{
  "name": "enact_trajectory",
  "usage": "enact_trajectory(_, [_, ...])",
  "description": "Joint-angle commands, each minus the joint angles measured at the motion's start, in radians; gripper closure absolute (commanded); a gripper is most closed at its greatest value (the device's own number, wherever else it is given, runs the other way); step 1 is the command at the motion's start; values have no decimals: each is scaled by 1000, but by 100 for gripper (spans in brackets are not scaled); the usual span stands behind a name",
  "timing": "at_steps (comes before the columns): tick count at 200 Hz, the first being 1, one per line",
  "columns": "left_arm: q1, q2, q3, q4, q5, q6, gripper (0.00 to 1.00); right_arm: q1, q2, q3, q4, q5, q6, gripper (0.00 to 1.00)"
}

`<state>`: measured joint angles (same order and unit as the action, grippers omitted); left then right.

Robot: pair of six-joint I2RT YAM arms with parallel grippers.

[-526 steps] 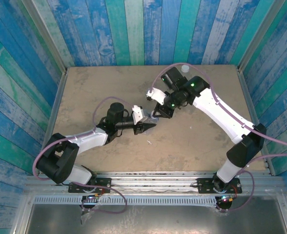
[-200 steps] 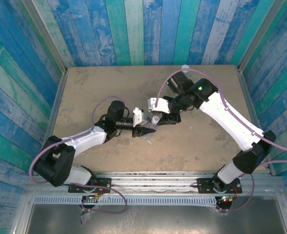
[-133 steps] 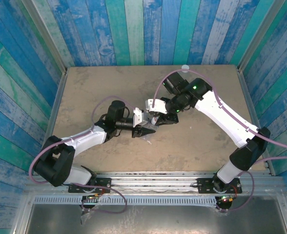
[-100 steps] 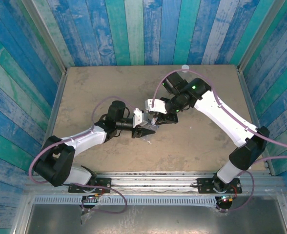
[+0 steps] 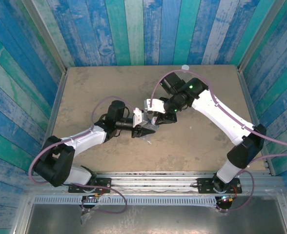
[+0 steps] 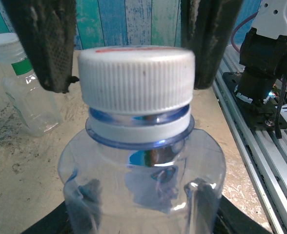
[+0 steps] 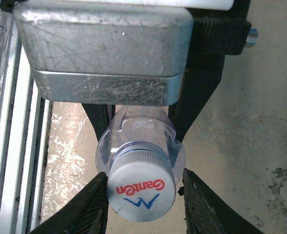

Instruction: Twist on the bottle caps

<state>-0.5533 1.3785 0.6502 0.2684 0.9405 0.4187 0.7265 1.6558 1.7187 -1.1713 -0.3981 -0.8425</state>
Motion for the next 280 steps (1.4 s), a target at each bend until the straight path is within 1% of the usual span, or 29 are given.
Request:
enact_trajectory(1, [0,-57,21,11,21,13,53,8,4,18,-4,4,11,62])
enact_trajectory(24, [0,-56,14,35,-7,-3,53,8,1,15,-4,-4,29,66])
enact_trajectory(50, [0,-61,-3,118,-98,-48,53,8,7,12,0,-1,126,70])
enact_trajectory(70, [0,-66,-16,202,-205,-86,53,7,17,12,16,43,308,72])
enact_trajectory(80, [-1,-67,-18,240,-266,-102,53,8,19,8,31,87,429,73])
enact_trajectory(93, [-2,-64,-11,248,-316,-92,53,8,25,5,48,157,614,75])
enact_trajectory(103, [-2,-62,-5,256,-344,-87,53,8,32,6,48,193,755,75])
enact_trajectory(113, [-2,-61,-3,262,-364,-77,53,7,41,4,46,237,909,78])
enact_trajectory(127, [-3,-62,0,257,-378,-55,53,8,56,7,27,270,1102,80])
enact_trajectory(139, [-5,-63,6,230,-379,-33,53,9,67,13,16,271,1190,80])
enact_trajectory(155, [-4,-67,1,207,-353,-10,53,9,72,24,17,255,1221,78])
enact_trajectory(167, [-5,-71,-6,197,-335,-7,53,8,72,39,19,245,1200,75])
enact_trajectory(175, [-5,-75,-9,184,-318,-5,53,8,69,50,18,239,1168,71])
enact_trajectory(188, [-5,-80,-13,159,-292,-2,52,-3,55,62,21,196,1101,59])
enact_trajectory(197, [-5,-85,-21,150,-271,-3,52,-10,42,68,27,158,1021,50])
enact_trajectory(208, [-5,-86,-26,135,-241,-3,52,-12,21,68,33,126,934,43])
enact_trajectory(221, [-5,-88,-28,112,-207,-2,52,-13,-9,58,33,62,752,34])
enact_trajectory(236, [-5,-99,-35,99,-168,-1,52,-14,-53,23,32,46,558,29])
enact_trajectory(254, [-4,-107,-37,92,-123,-4,52,-13,-107,-32,33,39,320,25])
enact_trajectory(271, [-5,-93,-18,89,-78,-25,52,-14,-162,-80,32,-43,53,23])
enact_trajectory(280, [-5,-86,0,67,-55,-26,52,-13,-188,-97,64,-57,-16,23])
